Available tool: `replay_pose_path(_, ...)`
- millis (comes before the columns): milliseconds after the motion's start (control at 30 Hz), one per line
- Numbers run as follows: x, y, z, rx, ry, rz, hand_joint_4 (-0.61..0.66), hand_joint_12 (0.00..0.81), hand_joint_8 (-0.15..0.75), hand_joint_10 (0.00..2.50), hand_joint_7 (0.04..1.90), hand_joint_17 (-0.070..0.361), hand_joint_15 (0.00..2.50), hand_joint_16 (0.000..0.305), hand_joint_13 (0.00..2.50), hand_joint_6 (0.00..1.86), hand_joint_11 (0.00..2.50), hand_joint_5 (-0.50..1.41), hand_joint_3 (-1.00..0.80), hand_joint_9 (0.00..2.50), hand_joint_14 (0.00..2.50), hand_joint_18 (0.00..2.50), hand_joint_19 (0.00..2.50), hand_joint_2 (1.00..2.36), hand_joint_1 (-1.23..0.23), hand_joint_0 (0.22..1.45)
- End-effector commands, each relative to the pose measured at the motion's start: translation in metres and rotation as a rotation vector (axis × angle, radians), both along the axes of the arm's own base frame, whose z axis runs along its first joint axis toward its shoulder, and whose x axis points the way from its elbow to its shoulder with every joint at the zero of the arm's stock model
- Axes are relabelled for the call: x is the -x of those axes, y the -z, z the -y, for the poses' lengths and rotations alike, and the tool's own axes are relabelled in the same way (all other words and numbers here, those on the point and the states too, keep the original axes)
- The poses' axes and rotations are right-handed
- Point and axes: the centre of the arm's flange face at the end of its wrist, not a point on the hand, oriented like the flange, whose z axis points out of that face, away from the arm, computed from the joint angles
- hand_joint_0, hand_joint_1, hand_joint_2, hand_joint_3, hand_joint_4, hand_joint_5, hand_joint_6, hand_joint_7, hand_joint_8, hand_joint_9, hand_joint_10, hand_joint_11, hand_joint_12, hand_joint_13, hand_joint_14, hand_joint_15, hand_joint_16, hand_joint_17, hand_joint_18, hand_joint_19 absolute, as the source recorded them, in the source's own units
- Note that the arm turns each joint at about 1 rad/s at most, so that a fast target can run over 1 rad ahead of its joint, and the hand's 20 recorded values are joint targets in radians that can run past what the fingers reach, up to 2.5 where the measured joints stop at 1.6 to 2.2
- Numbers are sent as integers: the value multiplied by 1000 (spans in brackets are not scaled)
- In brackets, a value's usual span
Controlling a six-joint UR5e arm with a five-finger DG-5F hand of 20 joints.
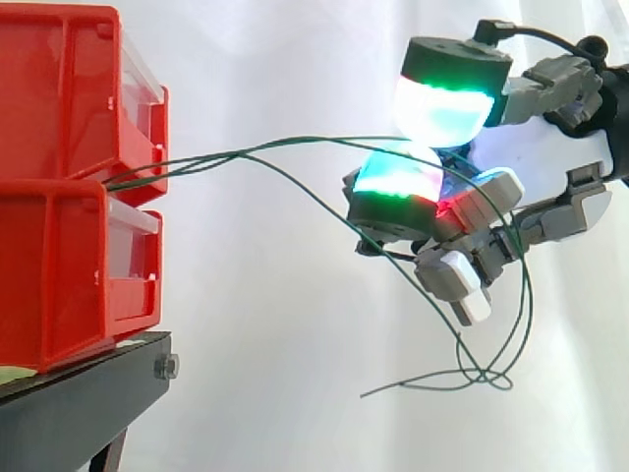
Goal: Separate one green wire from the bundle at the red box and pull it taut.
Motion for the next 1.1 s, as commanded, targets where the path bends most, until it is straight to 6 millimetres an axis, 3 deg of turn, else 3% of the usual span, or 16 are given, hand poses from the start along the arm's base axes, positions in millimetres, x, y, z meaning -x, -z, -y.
replay_pose_path(0,0,3,0,-5,0,3,101,374,311,79,1112,114,765,51,912,907,1509,-160,-230,1117,21,838,511,1018,-741,589)
replay_pose_path(367,-1,0,-1,-2,-2,11,37,382,316,78,1149,118,761,53,915,912,1504,-143,-118,1134,20,850,509,1021,-751,579)
replay_pose_path(867,-4,5,-1,-24,77,27,47,405,353,125,1152,130,735,58,934,908,1432,-127,-82,1183,19,894,479,1016,-753,577)
replay_pose_path(1000,0,30,2,-31,110,7,48,405,345,271,1153,130,739,58,936,907,1426,-126,-84,1181,18,894,475,1016,-752,580)
replay_pose_path(1067,-1,33,1,-45,115,18,47,404,346,313,1154,130,740,58,937,907,1434,-126,-84,1176,18,896,474,1016,-751,580)
